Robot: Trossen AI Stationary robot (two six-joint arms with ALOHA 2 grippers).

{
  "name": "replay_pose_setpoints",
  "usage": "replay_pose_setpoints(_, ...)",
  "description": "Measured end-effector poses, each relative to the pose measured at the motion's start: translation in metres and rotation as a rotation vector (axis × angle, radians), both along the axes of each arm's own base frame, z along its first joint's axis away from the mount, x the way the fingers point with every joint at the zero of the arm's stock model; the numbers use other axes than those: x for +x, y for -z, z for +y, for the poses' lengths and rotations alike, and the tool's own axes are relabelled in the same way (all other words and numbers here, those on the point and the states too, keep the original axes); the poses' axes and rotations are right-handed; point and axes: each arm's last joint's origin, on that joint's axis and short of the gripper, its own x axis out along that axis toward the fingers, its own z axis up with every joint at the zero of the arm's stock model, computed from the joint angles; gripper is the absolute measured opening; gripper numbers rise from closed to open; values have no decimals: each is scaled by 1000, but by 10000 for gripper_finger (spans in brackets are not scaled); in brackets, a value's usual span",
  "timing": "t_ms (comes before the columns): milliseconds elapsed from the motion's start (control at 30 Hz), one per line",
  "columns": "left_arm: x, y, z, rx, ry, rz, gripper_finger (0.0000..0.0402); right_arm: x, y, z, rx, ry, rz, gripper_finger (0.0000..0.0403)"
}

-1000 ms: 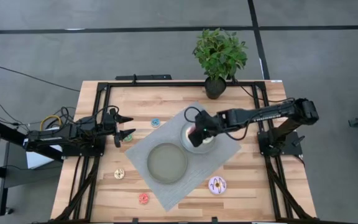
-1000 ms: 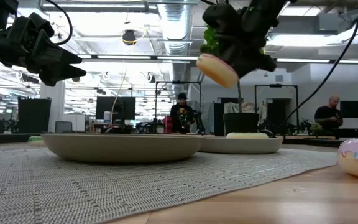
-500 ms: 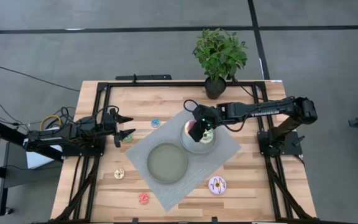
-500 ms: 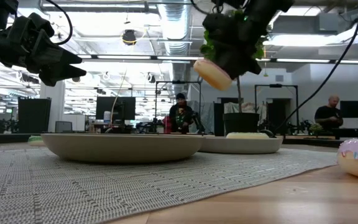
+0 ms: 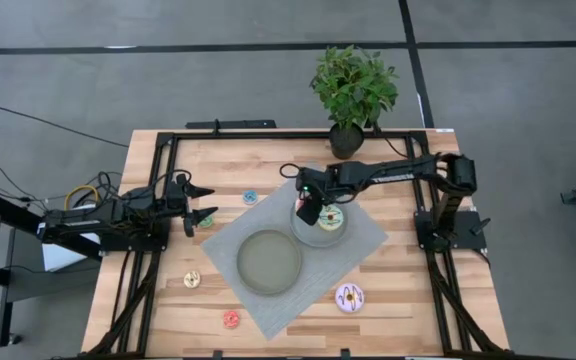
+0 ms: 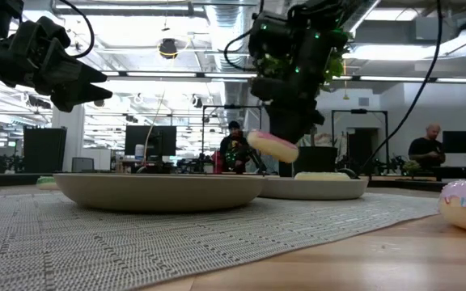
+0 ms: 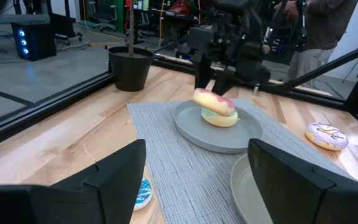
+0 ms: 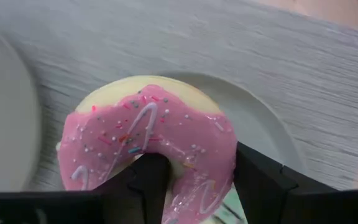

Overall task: Pick & Place donuts
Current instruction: Put the big pink donut on the gray plate, then put the big purple donut on the gray plate

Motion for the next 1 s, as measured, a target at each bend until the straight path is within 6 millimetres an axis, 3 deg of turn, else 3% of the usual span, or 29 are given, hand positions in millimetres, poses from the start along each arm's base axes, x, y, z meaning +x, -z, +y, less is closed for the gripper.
replay_pose_setpoints(333, 0, 0, 0, 1, 0, -1, 277, 6, 23, -6, 6, -11, 93, 176)
replay_pose_setpoints(767, 0, 0, 0, 3, -4, -1, 277, 4, 18, -6, 52, -19, 82, 236)
replay_pose_setpoints(1000, 0, 0, 0, 3, -4, -1, 277, 6, -6, 4, 63, -59, 160, 231)
